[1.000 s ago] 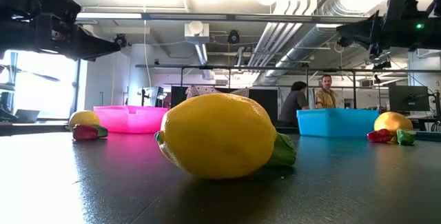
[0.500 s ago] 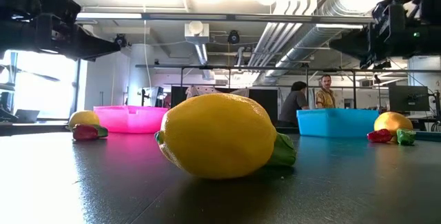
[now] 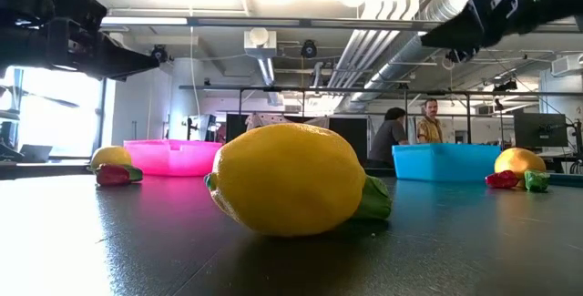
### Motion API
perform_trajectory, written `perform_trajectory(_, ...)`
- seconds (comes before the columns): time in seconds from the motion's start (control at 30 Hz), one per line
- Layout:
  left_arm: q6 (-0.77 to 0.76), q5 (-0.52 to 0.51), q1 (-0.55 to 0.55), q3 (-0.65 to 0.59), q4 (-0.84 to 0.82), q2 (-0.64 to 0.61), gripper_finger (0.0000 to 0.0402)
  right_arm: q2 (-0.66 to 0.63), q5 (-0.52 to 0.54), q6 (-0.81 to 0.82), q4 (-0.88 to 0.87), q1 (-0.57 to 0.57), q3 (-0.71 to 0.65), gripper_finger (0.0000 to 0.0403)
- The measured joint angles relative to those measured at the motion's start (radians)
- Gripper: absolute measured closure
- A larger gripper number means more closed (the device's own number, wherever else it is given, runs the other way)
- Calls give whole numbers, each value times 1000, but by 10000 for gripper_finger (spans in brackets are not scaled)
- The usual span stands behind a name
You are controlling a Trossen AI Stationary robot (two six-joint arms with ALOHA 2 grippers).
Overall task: Sort produce into baskets
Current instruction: Put the green bell pepper into the yellow bin
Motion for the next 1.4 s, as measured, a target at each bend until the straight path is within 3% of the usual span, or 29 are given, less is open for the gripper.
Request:
perform_trajectory(0.33,0,0,0,0,0,0,401,375,217,113,20,342,212,403)
perform_trajectory(0.57,0,0,0,0,0,0,401,654,325,216,20,507,410,403)
perform_trajectory(1.03,0,0,0,0,0,0,401,1089,343,465,-184,633,804,400)
perform_trajectory(1.17,0,0,0,0,0,0,402,1184,339,553,-292,652,892,368)
perform_trajectory(1.4,0,0,0,0,0,0,402,1305,329,727,-448,679,1007,260)
